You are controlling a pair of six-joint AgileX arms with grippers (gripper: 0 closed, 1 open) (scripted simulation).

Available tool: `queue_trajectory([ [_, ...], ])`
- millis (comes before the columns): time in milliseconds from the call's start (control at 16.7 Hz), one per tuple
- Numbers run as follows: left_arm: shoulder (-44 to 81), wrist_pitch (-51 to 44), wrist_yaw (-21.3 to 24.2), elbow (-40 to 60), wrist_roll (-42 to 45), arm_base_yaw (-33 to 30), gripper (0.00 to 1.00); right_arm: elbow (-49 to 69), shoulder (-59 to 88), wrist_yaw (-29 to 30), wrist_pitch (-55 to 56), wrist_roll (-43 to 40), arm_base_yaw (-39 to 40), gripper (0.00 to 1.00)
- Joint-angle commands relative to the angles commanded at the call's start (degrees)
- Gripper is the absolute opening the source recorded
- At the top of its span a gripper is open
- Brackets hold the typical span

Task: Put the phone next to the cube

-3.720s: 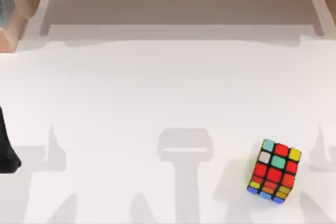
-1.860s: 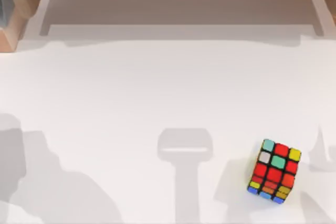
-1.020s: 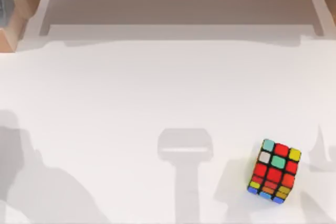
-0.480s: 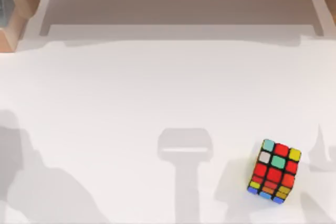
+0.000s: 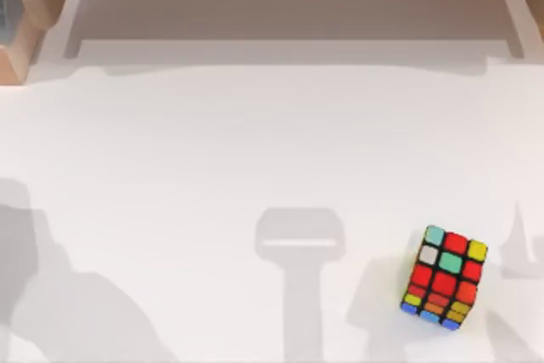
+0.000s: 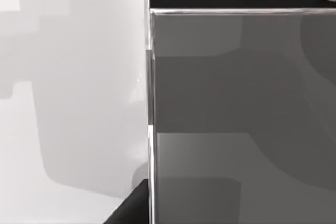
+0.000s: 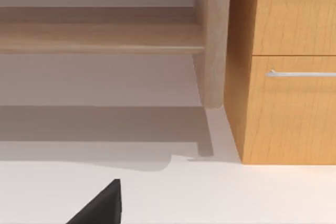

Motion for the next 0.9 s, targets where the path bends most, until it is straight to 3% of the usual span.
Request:
queue_trajectory([
  [900, -3.0, -4.9, 0.1, 2.5, 0.0, -0.1, 0.0, 0.0, 0.0, 0.0, 0.0, 0.0, 0.0, 1.0],
])
